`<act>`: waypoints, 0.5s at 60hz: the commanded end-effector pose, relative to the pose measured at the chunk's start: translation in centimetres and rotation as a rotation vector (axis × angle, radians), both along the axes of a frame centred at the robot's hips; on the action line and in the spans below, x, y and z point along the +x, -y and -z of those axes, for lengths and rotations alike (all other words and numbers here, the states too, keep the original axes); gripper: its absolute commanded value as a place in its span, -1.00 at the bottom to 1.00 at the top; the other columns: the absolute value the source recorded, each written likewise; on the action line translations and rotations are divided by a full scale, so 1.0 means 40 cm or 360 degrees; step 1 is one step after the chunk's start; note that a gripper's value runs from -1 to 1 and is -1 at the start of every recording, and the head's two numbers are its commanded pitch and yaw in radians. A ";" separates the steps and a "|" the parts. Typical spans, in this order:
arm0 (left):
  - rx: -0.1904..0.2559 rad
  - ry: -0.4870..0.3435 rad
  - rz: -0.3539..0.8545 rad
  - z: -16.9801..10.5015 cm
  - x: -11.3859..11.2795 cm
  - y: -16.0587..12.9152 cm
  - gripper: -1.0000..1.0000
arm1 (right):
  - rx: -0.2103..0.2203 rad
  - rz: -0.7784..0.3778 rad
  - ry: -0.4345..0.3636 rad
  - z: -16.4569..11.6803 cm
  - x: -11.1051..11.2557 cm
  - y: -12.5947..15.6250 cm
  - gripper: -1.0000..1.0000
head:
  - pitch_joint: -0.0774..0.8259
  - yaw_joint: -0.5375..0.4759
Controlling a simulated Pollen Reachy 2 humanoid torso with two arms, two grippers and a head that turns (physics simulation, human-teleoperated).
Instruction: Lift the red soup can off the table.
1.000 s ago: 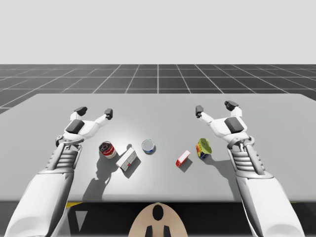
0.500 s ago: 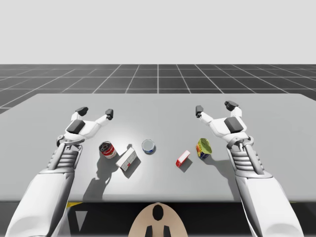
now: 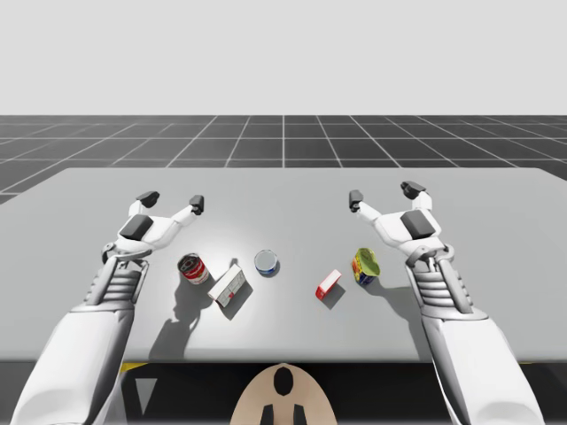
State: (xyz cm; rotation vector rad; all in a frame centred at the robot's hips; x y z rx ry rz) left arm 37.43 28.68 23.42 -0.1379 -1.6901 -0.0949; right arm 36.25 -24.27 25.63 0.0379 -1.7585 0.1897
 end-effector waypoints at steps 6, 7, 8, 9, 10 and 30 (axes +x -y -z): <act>-0.0015 0.0035 0.0042 -0.021 -0.027 0.023 -1.00 | -0.0006 -0.0009 -0.0006 0.003 0.000 -0.002 -1.00 | 0.65 0.80; -0.0013 0.0037 0.0043 -0.023 -0.029 0.025 -1.00 | -0.0006 -0.0009 -0.0006 0.003 0.000 -0.002 -1.00 | 0.65 0.81; -0.0015 0.0047 0.0055 -0.028 -0.038 0.030 -1.00 | -0.0005 -0.0009 -0.0006 0.003 0.000 -0.002 -1.00 | 0.65 0.81; -0.0016 0.0050 0.0060 -0.030 -0.041 0.032 -1.00 | -0.0005 -0.0009 -0.0005 0.003 0.000 -0.002 -1.00 | 0.65 0.81; -0.0017 0.0053 0.0063 -0.032 -0.043 0.034 -1.00 | -0.0005 -0.0008 -0.0005 0.002 -0.001 -0.002 -1.00 | 0.65 0.81; -0.0049 -0.0141 0.0322 -0.087 -0.196 -0.040 -1.00 | -0.0002 0.0003 -0.0020 0.008 0.001 0.000 -1.00 | 0.63 0.81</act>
